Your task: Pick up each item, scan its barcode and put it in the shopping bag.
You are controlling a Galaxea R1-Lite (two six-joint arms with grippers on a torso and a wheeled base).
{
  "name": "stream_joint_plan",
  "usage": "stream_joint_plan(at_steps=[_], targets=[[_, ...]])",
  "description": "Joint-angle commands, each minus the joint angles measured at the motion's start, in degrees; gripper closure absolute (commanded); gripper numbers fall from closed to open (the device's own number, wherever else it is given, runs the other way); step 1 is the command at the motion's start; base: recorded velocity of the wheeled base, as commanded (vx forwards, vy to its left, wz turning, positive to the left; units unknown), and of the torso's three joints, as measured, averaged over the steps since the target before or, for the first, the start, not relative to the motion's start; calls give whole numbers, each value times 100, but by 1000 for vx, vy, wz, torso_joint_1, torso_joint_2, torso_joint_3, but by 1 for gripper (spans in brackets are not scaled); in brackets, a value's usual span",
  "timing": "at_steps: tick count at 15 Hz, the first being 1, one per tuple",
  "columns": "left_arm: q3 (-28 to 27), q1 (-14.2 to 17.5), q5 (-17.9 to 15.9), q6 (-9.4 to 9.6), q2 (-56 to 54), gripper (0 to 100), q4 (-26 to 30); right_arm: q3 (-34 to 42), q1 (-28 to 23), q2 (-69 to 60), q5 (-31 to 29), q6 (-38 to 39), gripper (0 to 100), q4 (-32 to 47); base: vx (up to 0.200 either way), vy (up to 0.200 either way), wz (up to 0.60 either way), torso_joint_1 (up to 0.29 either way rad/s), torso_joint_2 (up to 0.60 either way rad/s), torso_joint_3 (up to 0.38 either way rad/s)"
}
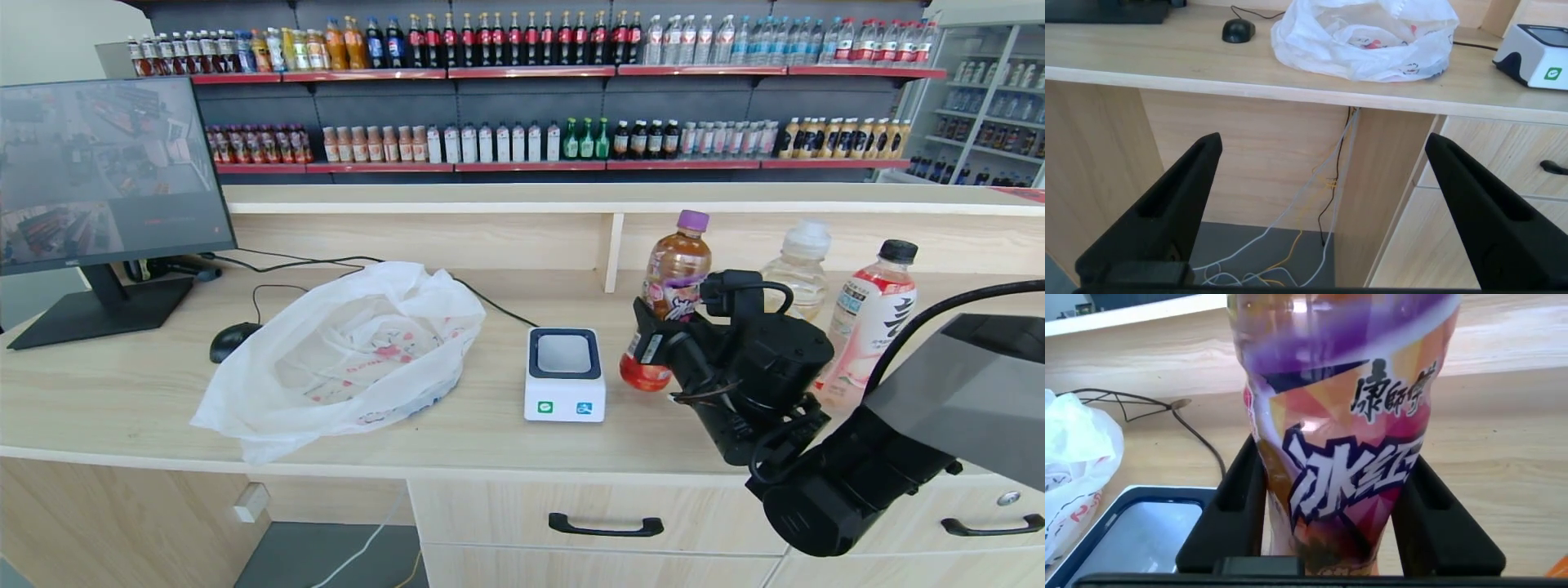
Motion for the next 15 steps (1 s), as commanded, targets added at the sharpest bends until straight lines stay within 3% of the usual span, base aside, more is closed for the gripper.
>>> stream_joint_plan(at_steps=[1, 8, 15], targets=[[-1, 0, 1, -1, -2, 0, 1, 0, 2, -147, 3, 6, 100, -4, 0, 0, 0, 0, 0, 0], [7, 9, 1, -1, -2, 0, 1, 26, -15, -701, 30, 6, 100, -4, 0, 0, 0, 0, 0, 0], [-1, 0, 1, -1, -2, 0, 1, 509, 28, -1545, 179, -12, 100, -4, 0, 0, 0, 0, 0, 0]])
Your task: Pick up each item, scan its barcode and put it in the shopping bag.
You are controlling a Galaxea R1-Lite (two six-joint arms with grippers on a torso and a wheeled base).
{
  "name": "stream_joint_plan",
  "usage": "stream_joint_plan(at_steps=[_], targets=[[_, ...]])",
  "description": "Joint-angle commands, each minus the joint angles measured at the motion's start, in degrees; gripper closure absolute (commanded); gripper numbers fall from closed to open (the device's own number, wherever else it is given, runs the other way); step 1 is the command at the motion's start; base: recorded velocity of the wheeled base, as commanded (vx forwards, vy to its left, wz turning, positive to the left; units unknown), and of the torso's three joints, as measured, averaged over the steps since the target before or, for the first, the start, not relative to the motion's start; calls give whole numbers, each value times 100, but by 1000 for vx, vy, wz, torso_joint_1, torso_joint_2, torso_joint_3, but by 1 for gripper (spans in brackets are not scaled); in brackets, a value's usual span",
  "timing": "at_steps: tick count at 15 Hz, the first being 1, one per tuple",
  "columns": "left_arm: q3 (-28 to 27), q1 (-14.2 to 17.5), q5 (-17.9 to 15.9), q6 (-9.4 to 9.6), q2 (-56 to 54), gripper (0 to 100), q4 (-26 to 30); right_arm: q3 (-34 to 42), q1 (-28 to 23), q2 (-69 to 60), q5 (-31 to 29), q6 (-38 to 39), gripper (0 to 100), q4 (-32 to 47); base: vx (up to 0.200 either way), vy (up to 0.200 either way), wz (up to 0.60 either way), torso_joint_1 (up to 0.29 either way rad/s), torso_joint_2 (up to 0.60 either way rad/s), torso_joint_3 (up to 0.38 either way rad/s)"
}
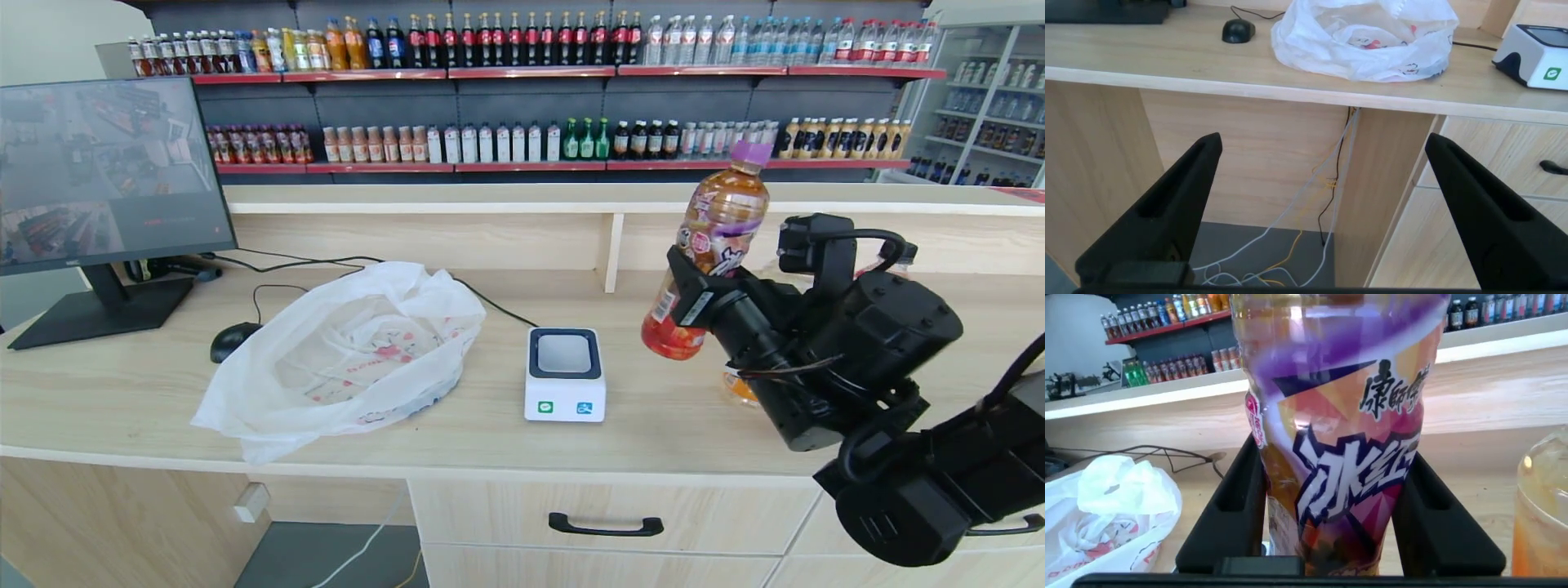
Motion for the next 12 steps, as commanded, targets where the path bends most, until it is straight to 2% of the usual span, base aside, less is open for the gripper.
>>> stream_joint_plan(at_steps=[1, 6, 12], targets=[[-1, 0, 1, -1, -2, 0, -1, 254, 13, -438, 47, -9, 100, -13, 0, 0, 0, 0, 0, 0], [-1, 0, 1, -1, -2, 0, -1, 887, 320, -991, 108, -27, 100, -13, 0, 0, 0, 0, 0, 0], [-1, 9, 1, -1, -2, 0, -1, 1792, 338, -1730, 363, -97, 100, -13, 0, 0, 0, 0, 0, 0]])
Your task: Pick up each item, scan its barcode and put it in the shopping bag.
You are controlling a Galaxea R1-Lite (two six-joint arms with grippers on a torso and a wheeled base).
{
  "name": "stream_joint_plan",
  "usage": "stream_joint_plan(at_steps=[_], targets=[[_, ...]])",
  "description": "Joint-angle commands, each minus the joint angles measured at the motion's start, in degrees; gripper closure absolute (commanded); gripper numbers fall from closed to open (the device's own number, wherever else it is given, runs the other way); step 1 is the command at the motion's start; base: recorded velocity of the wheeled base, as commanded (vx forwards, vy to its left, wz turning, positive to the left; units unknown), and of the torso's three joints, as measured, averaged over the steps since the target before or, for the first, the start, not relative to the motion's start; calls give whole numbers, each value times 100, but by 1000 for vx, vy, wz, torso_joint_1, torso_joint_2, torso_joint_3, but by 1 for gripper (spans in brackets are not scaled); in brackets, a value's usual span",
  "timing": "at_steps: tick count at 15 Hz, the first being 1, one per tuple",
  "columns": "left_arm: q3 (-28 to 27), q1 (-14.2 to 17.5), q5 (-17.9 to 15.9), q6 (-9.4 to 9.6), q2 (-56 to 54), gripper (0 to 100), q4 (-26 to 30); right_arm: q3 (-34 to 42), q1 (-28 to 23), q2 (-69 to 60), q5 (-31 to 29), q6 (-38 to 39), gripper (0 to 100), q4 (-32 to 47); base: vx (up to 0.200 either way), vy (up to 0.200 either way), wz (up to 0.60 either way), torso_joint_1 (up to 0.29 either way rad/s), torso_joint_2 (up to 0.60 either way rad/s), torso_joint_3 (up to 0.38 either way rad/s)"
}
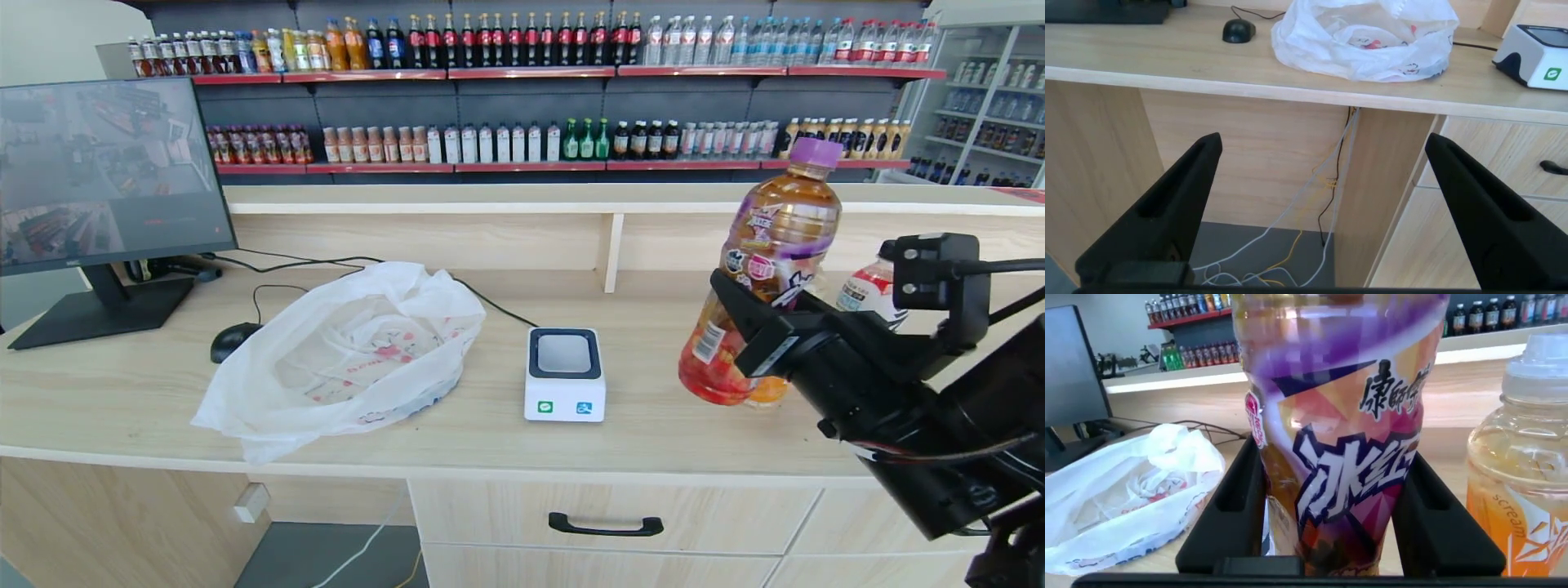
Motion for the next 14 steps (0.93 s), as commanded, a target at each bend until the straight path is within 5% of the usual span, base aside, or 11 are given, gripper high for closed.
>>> stream_joint_plan(at_steps=[1, 8, 12, 14], targets=[[-1, 0, 1, -1, -2, 0, -1, 246, 4, -386, 38, -10, 100, -3, 0, 0, 0, 0, 0, 0], [-1, 0, 1, -1, -2, 0, -1, 1019, 74, -1168, 794, -379, 100, 15, 0, 0, 0, 0, 0, 0], [-1, 0, 1, -1, -2, 0, -1, 1555, 1138, -1335, 908, 324, 100, -21, 0, 0, 0, 0, 0, 0], [7, 0, 1, -1, -2, 0, -1, 1476, 1147, -1318, 1005, 667, 100, -21, 0, 0, 0, 0, 0, 0]])
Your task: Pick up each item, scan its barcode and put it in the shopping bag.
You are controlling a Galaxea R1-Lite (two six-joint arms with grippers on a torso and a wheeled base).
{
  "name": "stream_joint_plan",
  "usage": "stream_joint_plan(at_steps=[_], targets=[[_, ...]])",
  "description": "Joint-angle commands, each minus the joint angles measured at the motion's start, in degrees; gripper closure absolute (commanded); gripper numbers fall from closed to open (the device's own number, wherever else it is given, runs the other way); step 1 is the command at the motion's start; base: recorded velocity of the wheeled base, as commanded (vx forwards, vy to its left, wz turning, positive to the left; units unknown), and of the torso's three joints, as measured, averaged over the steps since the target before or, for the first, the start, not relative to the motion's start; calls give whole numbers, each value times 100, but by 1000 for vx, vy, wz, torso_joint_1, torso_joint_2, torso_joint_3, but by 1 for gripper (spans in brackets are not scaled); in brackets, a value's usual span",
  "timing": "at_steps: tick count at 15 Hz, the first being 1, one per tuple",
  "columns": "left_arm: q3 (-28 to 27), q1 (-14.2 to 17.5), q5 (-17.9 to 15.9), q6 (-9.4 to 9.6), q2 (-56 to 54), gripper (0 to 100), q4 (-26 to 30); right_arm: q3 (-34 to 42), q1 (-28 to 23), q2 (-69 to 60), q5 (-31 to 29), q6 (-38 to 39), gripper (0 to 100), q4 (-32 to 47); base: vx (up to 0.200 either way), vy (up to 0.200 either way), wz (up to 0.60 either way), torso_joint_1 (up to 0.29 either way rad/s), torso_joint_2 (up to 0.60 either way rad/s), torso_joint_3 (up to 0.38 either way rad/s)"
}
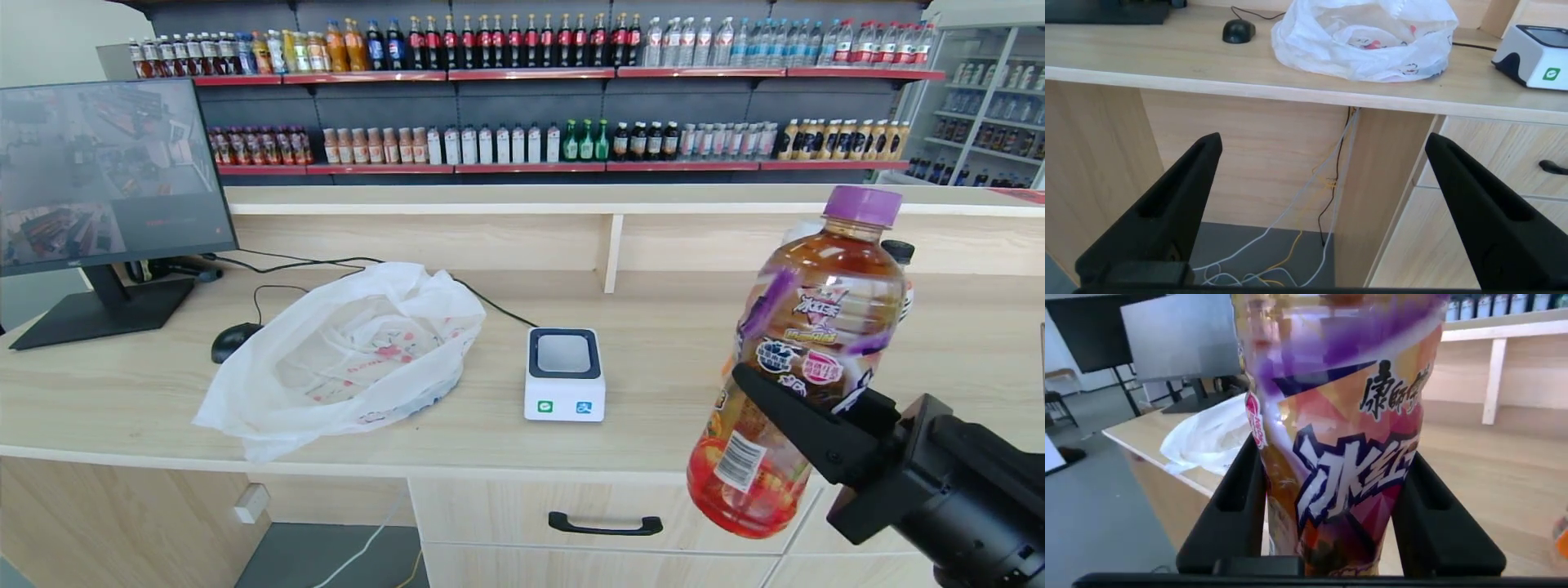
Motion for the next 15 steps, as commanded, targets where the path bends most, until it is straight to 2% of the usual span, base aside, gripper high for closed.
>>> stream_joint_plan(at_steps=[1, 6, 11, 14, 15], targets=[[1, 0, -1, -1, -2, 0, -1, -27, 107, 19, 154, 219, 100, -12, 0, 0, 0, 0, 0, 0], [1, 0, -1, -1, -2, 0, -1, -88, 107, 71, 1112, 1265, 100, -21, 0, 0, 0, 0, 0, 0], [1, 0, -1, -1, -2, 0, -1, -361, 116, 71, 1147, 2214, 100, -21, 0, 0, 0, 0, 0, 0], [1, 0, -1, -1, -2, 0, -1, -659, 142, 186, 1385, 2504, 100, -21, 0, 0, 0, 0, 0, 0], [1, 0, -1, -1, -2, 0, -1, -686, 318, 194, 1437, 2539, 100, -21, 0, 0, 0, 0, 0, 0]])
